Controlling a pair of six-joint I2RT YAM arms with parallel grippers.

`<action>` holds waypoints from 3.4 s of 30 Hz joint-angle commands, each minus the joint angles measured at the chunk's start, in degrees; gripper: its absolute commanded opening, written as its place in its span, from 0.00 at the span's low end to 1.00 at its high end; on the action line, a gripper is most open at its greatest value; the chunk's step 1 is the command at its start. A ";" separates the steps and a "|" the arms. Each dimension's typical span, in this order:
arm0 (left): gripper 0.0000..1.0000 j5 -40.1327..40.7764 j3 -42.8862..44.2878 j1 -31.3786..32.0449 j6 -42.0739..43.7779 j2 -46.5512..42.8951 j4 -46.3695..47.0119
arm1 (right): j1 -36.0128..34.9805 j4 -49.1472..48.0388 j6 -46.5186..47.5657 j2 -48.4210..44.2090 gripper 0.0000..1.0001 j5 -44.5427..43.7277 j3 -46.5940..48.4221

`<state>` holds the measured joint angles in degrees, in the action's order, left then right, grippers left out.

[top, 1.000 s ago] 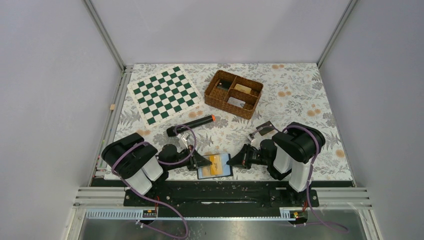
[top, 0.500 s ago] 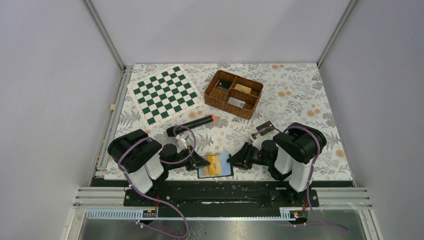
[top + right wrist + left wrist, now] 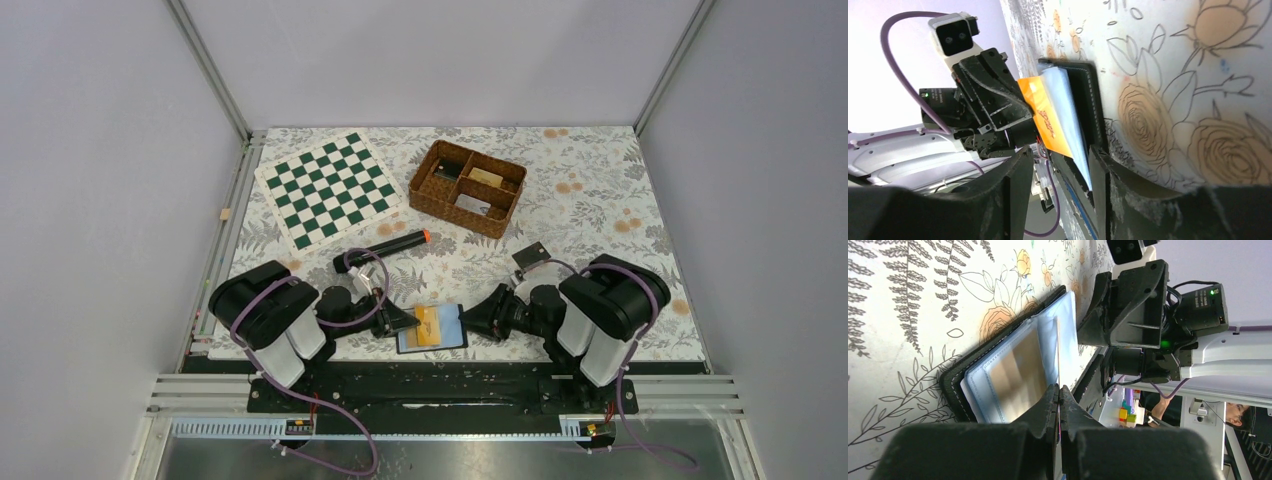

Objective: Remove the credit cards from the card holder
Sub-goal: Remove the credit card from the card holder, then place the credit card in the storage box.

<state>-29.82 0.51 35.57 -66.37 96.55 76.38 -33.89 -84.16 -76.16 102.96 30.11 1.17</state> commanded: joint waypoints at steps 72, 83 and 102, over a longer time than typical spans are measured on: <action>0.00 7.75 -5.25 -3.32 -6.40 -63.88 -45.82 | -16.25 5.24 3.73 -22.49 0.64 -18.00 5.94; 0.00 11.25 -7.34 -3.32 -10.29 -70.89 -46.86 | -23.26 3.97 1.17 -18.94 0.57 -23.65 10.80; 0.00 12.67 -8.14 -3.23 -12.56 -71.75 -46.81 | -27.25 2.64 4.78 -18.15 0.17 -32.58 14.65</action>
<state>-17.87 0.60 32.45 -77.67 24.77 26.61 -60.62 -78.28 -73.54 84.79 0.64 13.69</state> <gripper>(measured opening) 0.009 0.183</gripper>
